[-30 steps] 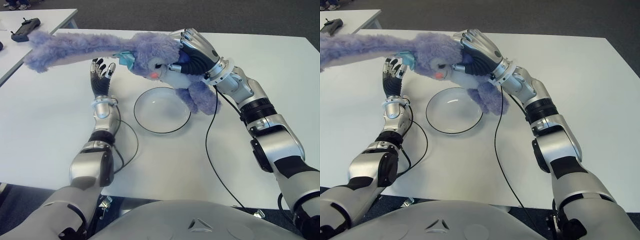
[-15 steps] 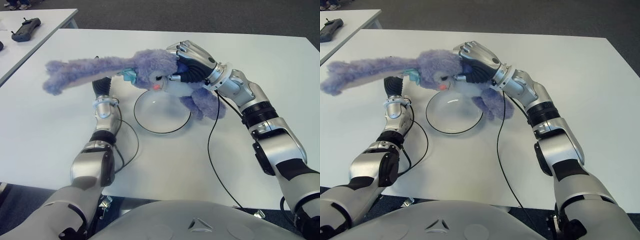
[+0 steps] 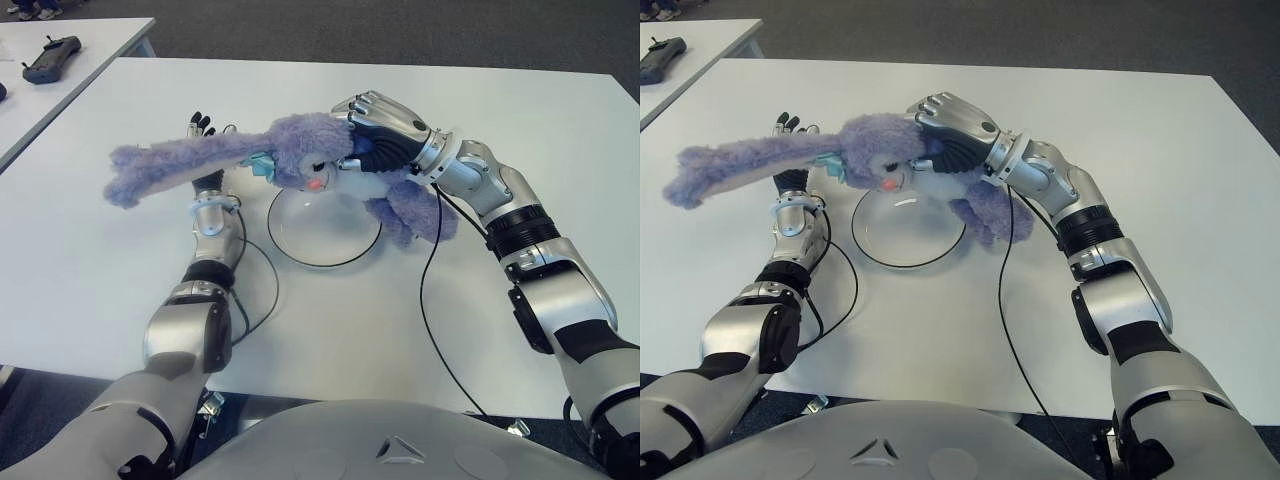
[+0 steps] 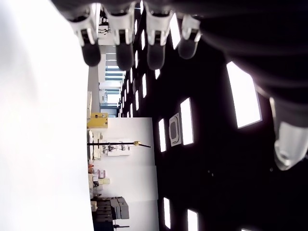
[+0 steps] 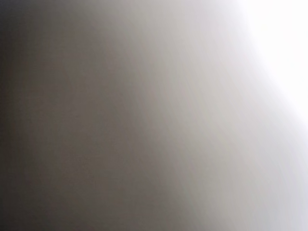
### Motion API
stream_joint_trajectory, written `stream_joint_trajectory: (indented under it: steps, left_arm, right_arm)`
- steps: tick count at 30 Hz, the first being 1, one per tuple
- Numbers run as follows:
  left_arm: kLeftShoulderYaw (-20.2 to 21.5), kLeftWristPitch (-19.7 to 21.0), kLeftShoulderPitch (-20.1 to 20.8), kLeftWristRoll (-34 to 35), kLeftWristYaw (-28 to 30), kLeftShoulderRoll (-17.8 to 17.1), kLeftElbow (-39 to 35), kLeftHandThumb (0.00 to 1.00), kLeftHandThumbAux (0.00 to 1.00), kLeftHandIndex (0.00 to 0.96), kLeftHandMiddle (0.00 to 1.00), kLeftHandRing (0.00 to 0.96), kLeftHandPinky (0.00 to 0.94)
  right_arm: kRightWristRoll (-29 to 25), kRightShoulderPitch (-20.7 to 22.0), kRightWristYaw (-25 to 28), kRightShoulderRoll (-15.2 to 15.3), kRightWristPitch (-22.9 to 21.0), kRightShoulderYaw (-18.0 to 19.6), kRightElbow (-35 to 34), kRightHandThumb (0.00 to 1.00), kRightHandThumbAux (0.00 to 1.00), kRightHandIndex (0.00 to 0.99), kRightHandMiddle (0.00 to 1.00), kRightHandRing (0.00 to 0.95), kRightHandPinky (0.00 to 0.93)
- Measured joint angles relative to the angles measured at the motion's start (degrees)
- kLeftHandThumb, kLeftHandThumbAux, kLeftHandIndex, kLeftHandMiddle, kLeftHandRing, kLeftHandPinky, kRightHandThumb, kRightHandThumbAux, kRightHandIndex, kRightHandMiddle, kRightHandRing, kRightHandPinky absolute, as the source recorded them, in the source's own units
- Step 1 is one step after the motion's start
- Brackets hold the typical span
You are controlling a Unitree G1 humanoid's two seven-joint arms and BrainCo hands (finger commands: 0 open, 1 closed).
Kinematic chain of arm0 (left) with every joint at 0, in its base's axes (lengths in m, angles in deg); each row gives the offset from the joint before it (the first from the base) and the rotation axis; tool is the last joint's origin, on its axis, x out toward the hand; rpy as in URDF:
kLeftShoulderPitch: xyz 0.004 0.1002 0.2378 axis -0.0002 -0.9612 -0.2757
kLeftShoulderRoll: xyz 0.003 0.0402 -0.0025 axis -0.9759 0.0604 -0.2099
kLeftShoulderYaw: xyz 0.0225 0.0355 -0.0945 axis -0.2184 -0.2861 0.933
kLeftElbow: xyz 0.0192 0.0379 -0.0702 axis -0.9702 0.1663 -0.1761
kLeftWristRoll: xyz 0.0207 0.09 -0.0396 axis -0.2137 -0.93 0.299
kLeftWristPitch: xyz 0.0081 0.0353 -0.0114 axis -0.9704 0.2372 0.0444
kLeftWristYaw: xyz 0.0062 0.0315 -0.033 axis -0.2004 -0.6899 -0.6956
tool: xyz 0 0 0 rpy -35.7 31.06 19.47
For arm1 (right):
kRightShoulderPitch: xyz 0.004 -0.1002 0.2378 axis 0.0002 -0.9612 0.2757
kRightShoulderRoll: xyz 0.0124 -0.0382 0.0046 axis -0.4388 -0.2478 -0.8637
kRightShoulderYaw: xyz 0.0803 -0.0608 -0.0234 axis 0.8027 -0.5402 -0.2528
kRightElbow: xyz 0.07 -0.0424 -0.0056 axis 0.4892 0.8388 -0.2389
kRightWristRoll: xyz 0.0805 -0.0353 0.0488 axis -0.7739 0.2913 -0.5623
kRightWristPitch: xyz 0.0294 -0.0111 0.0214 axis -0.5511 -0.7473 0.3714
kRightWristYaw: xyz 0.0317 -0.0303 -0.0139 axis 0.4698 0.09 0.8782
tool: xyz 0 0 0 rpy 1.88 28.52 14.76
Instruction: Put the doll into the plate.
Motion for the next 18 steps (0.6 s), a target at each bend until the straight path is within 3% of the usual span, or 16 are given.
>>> stream_joint_trajectory:
  steps: [18]
  left_arm:
    - [0.0,0.0,0.1,-0.3,0.0,0.3,0.0,0.0,0.523,0.049,0.094,0.094,0.112]
  right_arm:
    - [6.0,0.4,6.4,1.3,-1.4,-5.4,-3.6,0.697,0.725,0.437,0.863,0.871,0.87]
